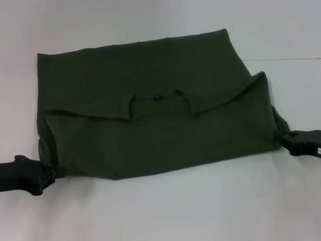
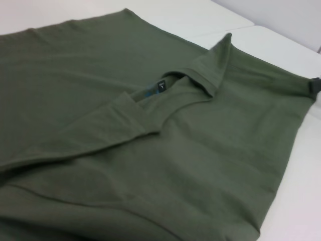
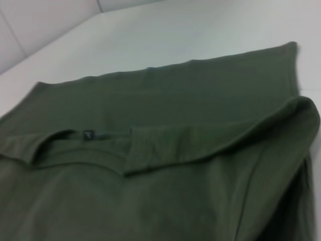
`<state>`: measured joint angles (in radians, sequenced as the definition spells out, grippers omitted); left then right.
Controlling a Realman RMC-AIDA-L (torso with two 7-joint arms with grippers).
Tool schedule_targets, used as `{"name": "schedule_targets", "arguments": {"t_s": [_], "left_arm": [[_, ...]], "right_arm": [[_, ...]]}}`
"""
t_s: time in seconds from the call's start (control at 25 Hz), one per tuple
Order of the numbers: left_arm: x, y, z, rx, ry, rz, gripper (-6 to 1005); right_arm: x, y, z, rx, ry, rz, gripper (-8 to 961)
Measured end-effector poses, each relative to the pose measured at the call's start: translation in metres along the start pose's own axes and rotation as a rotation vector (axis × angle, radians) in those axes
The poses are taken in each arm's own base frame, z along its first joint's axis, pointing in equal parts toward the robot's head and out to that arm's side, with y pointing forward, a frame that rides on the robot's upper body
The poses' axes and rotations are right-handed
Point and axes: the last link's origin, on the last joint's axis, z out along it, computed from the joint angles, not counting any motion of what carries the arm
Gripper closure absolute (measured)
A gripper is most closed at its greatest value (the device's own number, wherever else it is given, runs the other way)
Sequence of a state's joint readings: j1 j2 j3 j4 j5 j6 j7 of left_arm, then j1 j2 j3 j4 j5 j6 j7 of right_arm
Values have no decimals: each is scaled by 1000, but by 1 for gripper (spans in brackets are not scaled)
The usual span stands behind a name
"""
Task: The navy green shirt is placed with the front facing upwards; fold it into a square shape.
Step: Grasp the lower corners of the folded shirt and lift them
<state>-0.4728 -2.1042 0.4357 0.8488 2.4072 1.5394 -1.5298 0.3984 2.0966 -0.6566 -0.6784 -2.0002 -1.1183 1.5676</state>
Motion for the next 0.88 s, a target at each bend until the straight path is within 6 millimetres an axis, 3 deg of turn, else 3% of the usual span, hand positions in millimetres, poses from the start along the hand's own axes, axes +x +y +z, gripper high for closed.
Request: {"name": "schedule_targets", "arguments": {"t_s": [0.36, 0.88], "left_arm": [[-19, 9, -22, -38, 35, 67, 986], [-58, 43, -44, -164, -7, 165, 983]], "right_arm": [[44, 8, -56, -60, -121, -31, 902], [125, 49, -107, -140, -159, -197, 903]]}}
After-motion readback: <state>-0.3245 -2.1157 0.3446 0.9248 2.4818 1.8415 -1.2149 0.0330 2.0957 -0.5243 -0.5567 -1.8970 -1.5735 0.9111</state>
